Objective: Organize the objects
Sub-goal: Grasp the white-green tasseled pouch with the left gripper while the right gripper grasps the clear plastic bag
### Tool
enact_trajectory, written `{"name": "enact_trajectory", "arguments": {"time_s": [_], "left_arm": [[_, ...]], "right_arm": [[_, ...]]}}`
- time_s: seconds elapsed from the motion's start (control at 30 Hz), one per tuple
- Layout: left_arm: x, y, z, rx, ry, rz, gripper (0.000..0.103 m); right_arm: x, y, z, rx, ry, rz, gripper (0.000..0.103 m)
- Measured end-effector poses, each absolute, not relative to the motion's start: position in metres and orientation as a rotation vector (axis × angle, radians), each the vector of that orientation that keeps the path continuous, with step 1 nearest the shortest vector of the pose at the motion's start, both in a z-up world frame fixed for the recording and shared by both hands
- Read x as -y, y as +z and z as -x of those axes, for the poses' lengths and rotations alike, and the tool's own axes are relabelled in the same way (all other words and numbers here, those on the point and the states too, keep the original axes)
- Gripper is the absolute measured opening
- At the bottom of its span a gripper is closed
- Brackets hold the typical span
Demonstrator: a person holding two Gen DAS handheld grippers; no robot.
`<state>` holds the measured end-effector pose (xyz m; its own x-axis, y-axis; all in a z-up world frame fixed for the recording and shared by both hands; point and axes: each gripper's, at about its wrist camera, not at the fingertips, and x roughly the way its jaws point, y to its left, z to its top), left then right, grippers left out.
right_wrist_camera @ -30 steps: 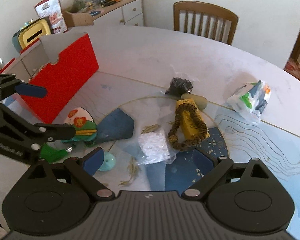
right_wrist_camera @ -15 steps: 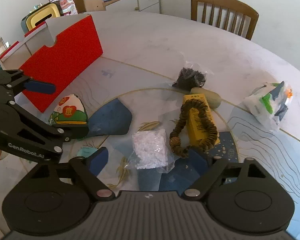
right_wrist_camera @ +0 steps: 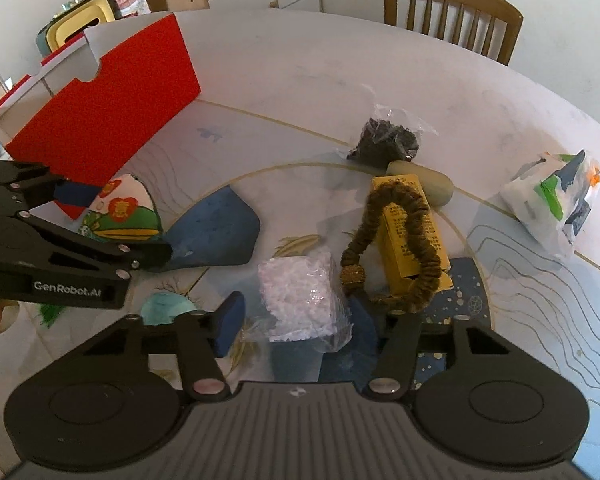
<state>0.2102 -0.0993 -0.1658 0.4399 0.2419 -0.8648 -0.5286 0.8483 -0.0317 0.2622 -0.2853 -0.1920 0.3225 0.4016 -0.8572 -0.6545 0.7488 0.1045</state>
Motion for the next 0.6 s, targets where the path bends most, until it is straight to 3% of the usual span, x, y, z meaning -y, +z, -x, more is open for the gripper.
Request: {"name": "enact_trajectory", "arguments": {"time_s": [0.2,0.6], "left_arm": [[0.099,-0.161,-0.208,-0.998,0.478,0.346,0.071],[0.1,-0.135,-0.194,-0.974,0.423,0.362,0.07]], "right_arm": [[0.288,-0.189,-0.26,-1.031,0.69,0.27,0.039],[0.305,-0.158,-0.242,-0.992,0.672,0.195,0.035]]}}
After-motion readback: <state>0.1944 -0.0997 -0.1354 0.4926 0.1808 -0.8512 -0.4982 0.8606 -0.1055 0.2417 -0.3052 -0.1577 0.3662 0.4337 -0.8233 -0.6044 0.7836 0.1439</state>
